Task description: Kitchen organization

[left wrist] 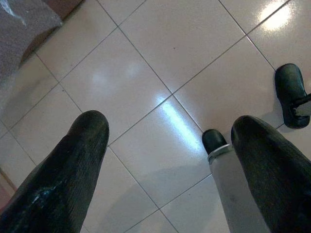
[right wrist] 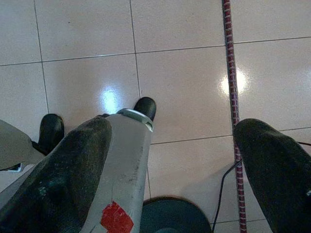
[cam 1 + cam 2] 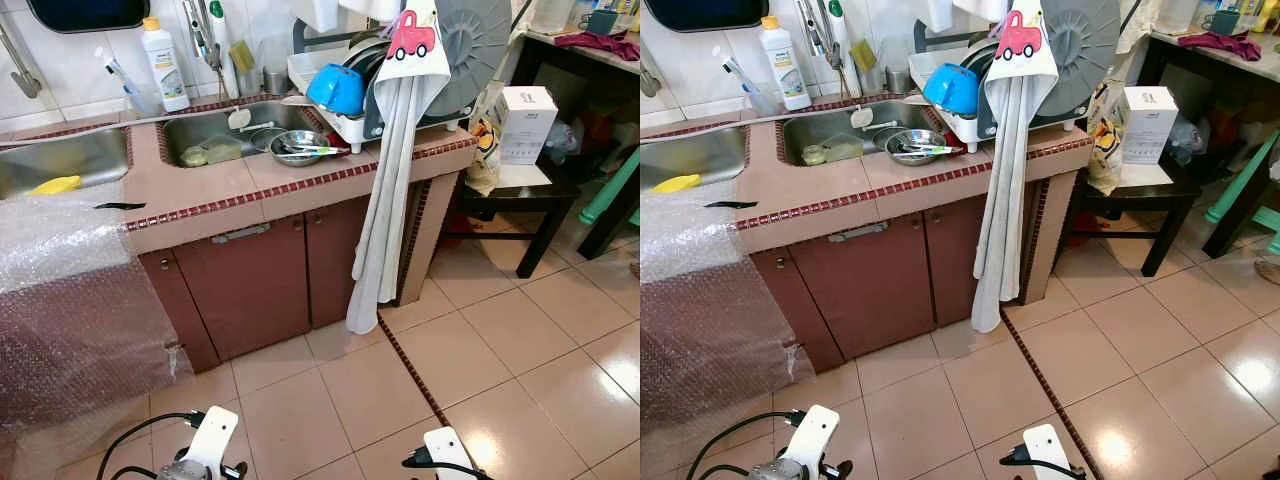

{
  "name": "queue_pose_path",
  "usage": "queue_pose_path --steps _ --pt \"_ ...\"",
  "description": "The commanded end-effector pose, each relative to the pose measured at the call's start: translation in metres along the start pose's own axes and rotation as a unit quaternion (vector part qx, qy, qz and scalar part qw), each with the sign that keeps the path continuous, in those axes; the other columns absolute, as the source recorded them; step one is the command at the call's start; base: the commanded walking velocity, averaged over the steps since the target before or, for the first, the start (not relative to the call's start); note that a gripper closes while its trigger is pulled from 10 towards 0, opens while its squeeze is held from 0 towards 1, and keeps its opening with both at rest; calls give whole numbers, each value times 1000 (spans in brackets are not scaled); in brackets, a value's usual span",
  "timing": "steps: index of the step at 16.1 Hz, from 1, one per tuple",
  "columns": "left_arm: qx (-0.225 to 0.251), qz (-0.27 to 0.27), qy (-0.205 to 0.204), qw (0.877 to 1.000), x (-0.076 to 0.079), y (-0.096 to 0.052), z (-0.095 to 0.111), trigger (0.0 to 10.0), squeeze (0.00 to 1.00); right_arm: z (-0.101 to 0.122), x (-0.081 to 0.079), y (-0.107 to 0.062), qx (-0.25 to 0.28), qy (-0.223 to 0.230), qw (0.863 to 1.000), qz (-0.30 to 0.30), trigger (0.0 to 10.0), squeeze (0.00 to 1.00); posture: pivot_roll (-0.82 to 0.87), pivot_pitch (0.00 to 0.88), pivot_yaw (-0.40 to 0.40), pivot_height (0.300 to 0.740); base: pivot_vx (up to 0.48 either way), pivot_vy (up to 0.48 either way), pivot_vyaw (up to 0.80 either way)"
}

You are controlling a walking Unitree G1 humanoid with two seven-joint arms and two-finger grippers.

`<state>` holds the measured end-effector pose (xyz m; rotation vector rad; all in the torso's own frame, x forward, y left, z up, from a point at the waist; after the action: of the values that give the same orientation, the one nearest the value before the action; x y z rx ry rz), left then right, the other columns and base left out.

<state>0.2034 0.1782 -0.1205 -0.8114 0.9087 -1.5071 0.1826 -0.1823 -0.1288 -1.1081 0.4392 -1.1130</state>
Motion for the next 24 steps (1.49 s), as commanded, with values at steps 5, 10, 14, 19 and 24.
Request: queue_pose_path --steps 5,10,14,19,24 --pt "-10 6 5 1000 -6 -1 -7 10000 0 -2 -5 0 -7 -2 1000 10 10000 0 -81 0 78 740 0 -223 0" --pt "-15 5 6 1000 -6 -2 -11 10000 0 -6 -8 0 -11 -10 1000 16 10000 0 -82 0 81 740 0 -409 0" --pt "-17 6 7 1000 -7 -2 -13 10000 0 -8 -10 -1 -13 -9 1000 18 10000 0 -82 0 81 740 0 -335 0" --pt "-14 9 0 1000 -8 -2 -13 10000 0 -9 -14 -1 -15 -6 1000 21 10000 0 -82 0 85 740 0 -136 0" --pt "-14 9 1 1000 -8 -2 -11 10000 0 -7 -14 0 -14 -3 1000 21 10000 0 -78 0 83 740 0 0 0"
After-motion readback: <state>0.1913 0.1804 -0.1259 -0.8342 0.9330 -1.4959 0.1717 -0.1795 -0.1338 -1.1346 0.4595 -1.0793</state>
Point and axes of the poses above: a point about 5 cm out from each wrist's last joint towards the gripper, its own y axis pointing out of the wrist towards the gripper, its own z axis along the axis of the wrist's last joint, x = y × z, the point moved 4 cm from there along y, pointing out of the wrist towards the gripper, and after that the axes turned 13 degrees about -y, right-handed, at the moved point
